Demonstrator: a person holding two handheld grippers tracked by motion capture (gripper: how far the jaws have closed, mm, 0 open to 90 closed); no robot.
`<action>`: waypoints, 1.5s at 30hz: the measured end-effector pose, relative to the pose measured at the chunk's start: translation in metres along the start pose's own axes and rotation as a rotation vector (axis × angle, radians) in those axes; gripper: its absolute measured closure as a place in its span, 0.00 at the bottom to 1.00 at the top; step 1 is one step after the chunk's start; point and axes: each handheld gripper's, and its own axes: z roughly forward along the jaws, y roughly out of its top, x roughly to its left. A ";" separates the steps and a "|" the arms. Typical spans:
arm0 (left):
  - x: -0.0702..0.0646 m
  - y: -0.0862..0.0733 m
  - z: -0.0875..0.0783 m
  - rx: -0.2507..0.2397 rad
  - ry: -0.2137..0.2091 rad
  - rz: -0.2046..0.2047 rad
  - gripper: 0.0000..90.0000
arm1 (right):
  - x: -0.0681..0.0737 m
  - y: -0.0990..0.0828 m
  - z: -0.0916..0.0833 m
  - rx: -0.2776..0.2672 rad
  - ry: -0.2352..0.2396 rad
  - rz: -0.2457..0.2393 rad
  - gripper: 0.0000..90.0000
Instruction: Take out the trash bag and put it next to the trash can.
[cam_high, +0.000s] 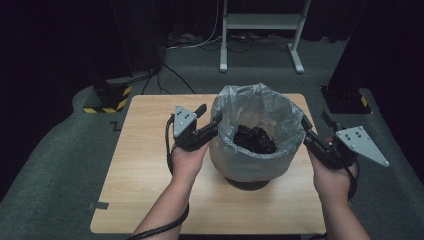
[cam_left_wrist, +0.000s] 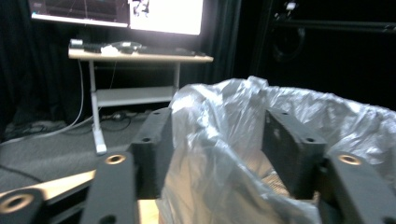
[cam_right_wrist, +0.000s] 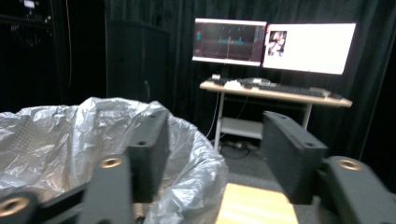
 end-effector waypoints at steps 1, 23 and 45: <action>-0.001 0.000 0.002 0.013 -0.005 -0.005 0.54 | 0.001 0.000 0.003 0.013 0.009 0.008 0.52; -0.012 -0.002 0.006 0.006 0.083 0.010 0.89 | 0.009 -0.005 0.026 0.233 -0.020 -0.006 0.87; -0.022 0.034 -0.019 -0.165 0.046 0.017 0.99 | 0.017 0.021 0.004 0.008 -0.059 -0.027 1.00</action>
